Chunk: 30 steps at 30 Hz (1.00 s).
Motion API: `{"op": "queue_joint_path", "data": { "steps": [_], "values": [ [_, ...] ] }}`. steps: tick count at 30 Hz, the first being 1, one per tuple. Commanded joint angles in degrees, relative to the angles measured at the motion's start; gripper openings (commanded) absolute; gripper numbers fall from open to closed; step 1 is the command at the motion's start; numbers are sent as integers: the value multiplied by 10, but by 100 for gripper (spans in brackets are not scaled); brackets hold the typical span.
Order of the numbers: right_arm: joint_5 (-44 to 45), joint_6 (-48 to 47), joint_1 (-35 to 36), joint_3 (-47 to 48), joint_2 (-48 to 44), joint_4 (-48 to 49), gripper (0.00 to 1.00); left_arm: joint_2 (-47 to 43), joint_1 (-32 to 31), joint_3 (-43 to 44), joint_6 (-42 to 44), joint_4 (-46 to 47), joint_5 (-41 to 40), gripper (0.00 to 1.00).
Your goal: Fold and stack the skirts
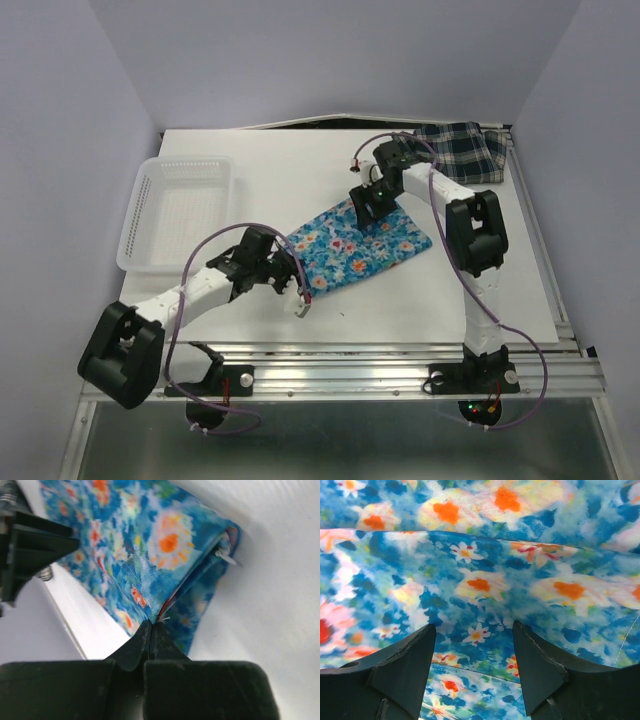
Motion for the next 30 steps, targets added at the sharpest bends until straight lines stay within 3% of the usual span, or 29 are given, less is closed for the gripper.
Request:
{"op": "queue_joint_path", "data": {
  "steps": [1,5,7,12,15,20,25,30],
  "values": [
    [-46,-17,-3,-9,-15,22,69,-88,-5,44,-64,-150,55,0],
    [-74,-4,2,-1,-63,35,70,-139,-29,38,-75,-209,47,0],
    [-65,0,2,8,-83,34,71,-152,-44,6,-84,-186,18,0],
    [-39,-24,2,31,-61,-25,69,-116,-47,-68,-116,-49,-66,24],
    [-59,-23,2,22,-55,-42,68,-73,-44,-45,-111,-84,-57,31],
    [-22,-39,2,-6,-61,-42,68,-55,-42,-18,-30,-176,-20,50],
    [7,-49,2,-6,-60,-40,67,-3,-43,-26,-21,-115,-59,52],
    [49,-57,2,6,-40,-38,67,75,-43,38,-21,-146,-52,50]
  ]
}}
